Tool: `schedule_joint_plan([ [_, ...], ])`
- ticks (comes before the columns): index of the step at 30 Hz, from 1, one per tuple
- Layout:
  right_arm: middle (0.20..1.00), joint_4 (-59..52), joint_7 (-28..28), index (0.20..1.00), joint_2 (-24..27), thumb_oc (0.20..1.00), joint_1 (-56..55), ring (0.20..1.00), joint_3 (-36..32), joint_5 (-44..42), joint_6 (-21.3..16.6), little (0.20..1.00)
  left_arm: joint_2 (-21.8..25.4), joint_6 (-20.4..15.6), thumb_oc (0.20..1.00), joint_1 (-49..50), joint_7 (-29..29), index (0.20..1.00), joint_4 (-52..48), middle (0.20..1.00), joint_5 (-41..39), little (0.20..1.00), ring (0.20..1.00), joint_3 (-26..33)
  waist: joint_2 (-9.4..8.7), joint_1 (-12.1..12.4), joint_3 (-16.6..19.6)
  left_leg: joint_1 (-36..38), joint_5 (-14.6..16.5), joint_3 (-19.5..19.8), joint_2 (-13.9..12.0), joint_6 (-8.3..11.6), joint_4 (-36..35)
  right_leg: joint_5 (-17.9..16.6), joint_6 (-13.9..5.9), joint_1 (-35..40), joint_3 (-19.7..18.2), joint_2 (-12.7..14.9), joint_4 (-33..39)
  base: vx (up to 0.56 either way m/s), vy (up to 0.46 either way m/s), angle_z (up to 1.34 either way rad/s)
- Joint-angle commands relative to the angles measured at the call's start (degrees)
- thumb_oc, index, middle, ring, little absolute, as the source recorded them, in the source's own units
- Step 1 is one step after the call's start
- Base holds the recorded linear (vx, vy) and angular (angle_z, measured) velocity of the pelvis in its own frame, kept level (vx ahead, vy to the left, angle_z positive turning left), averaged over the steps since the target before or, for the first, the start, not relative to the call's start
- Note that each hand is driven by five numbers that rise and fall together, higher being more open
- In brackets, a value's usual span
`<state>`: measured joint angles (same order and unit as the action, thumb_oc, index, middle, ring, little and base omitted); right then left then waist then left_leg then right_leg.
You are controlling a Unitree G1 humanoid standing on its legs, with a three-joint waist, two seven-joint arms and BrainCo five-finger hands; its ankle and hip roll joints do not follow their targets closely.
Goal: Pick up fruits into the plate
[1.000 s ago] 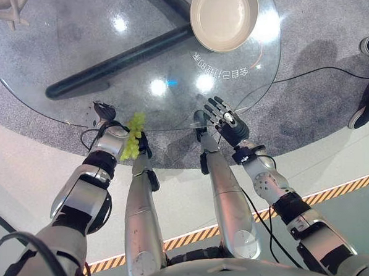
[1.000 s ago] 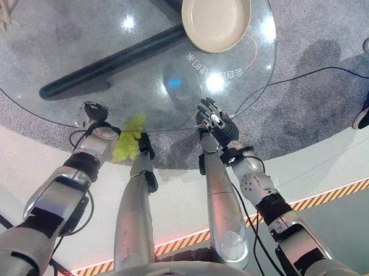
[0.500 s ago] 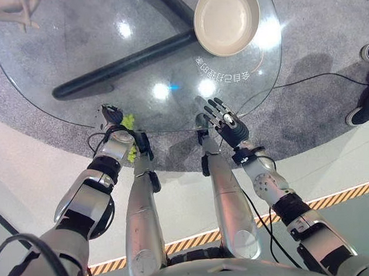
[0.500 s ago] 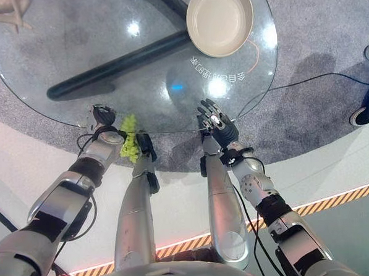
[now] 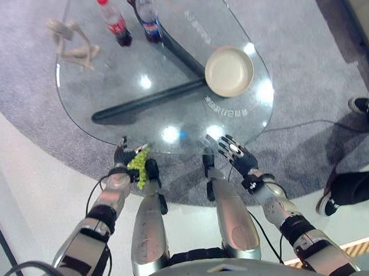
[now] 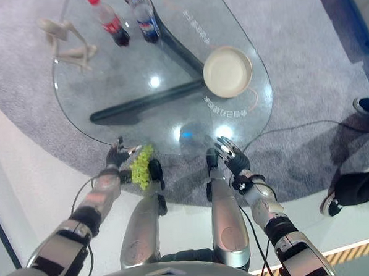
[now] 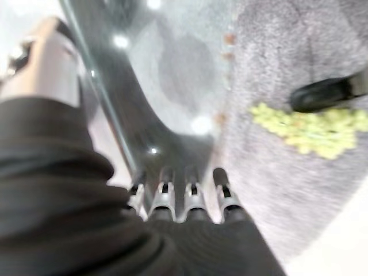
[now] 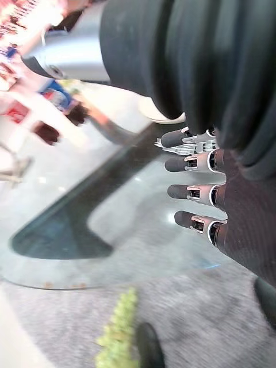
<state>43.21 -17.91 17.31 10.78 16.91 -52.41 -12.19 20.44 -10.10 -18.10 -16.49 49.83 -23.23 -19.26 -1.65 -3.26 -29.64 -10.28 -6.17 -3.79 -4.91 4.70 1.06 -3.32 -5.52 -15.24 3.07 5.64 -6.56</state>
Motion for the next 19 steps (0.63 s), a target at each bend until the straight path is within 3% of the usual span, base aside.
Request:
schedule_joint_plan([
  [1,1.0,-1.0,-1.7,1.0,0.3,1.0,-1.8,1.0,-2.1,3.0,-0.5,1.0,-1.8,-2.1,1.0,0.6,2.3,1.0,2.7,1.0,3.4,1.0,1.0,1.1,2.06,0.3,2.6,0.4,6.0,1.1,5.0,-2.4,3.2,4.2,1.76,0.5,3.1,-2.4,-3.9,0.12,0.059,0.23],
  [7,1.0,9.8,-2.7,1.0,-0.9,1.0,-4.5,1.0,-4.0,9.0,2.7,1.0,-3.3,1.8,1.0,6.4,8.2,1.0,9.7,1.0,11.5,1.0,1.0,1.0,1.77,1.7,8.7,6.2,7.6,0.7,5.6,-2.79,2.2,4.4,1.6,8.8,3.9,-1.4,-0.1,0.11,0.051,0.14],
  [14,1.0,23.3,0.5,1.0,-3.6,1.0,-7.9,1.0,-4.2,22.5,4.5,1.0,-6.0,4.1,1.0,13.1,12.2,1.0,19.0,1.0,12.5,1.0,1.0,2.4,1.61,3.3,16.1,12.0,9.4,0.9,6.3,-4.05,0.7,4.7,1.11,15.2,4.3,-0.9,2.6,0.11,0.055,0.09],
  [19,1.0,27.1,2.1,1.0,-4.8,1.0,-9.5,1.0,-6.0,25.3,5.9,1.0,-6.6,5.9,1.0,15.5,13.1,1.0,21.3,1.0,14.7,1.0,1.0,4.4,1.52,3.9,19.0,15.2,10.2,0.8,6.5,-4.55,-0.9,4.7,0.85,18.4,4.6,-0.9,4.4,0.05,0.009,0.01],
])
